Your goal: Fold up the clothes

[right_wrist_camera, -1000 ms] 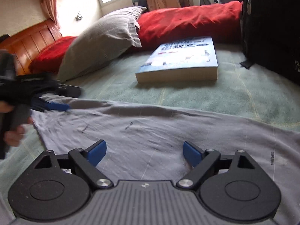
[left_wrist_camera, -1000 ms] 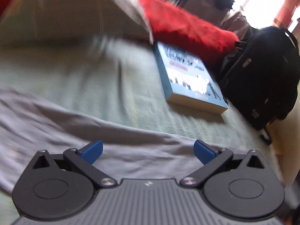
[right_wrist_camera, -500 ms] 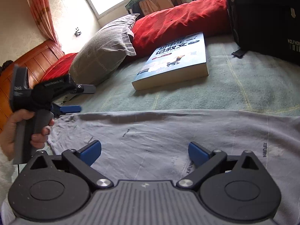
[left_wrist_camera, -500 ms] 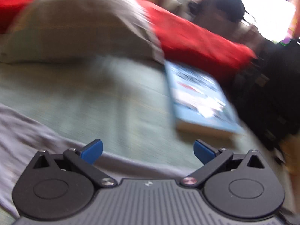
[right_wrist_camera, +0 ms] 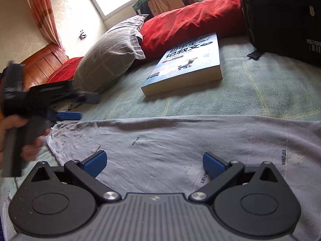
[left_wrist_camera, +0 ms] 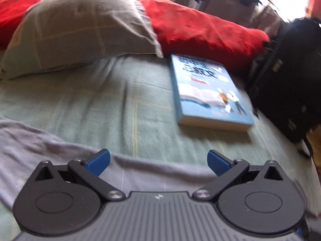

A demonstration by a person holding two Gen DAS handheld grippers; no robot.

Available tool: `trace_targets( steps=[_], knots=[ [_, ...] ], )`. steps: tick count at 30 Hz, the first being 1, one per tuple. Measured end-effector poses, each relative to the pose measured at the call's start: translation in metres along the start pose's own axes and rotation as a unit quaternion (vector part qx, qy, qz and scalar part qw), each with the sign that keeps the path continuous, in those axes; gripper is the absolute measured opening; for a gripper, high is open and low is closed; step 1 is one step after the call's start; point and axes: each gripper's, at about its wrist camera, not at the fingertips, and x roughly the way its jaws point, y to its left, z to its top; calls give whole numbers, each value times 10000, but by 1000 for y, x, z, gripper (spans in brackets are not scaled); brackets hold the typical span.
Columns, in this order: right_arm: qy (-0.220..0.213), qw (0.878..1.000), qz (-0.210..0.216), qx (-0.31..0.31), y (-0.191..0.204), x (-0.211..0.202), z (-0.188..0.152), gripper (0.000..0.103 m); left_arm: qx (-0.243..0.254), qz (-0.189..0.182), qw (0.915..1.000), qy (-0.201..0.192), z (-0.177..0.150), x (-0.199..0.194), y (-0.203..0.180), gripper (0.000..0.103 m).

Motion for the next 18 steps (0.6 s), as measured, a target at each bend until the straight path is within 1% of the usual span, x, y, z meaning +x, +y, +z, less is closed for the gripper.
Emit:
trace_targets(
  steps=[4, 7, 8, 10, 13, 15, 16, 18],
  knots=[
    [64, 10000, 49, 38, 2, 0, 2, 103, 571, 99, 9982, 174, -34, -45, -11, 102],
    [190, 9982, 389, 405, -2, -5, 10, 103, 900, -29, 9959, 97, -68, -87, -16, 102],
    [250, 9973, 424, 547, -3, -9, 15, 103, 974, -97, 9952, 59, -79, -102, -16, 102],
    [318, 9975, 165, 615, -2, -26, 26, 103, 1190, -231, 9926, 57, -96, -125, -16, 102],
    [204, 9986, -257, 409, -1, -62, 34, 103, 1605, -290, 9866, -68, -121, -151, -18, 102],
    [270, 9974, -592, 326, -9, -79, 33, 103, 1766, -282, 9838, -128, -136, -157, -19, 102],
    [326, 9958, -763, 388, -17, -83, 29, 103, 1812, -276, 9830, -121, -143, -158, -20, 102],
    [535, 9921, -963, 598, -37, -79, 20, 103, 1880, -308, 9816, -110, -157, -158, -22, 102]
  ],
)
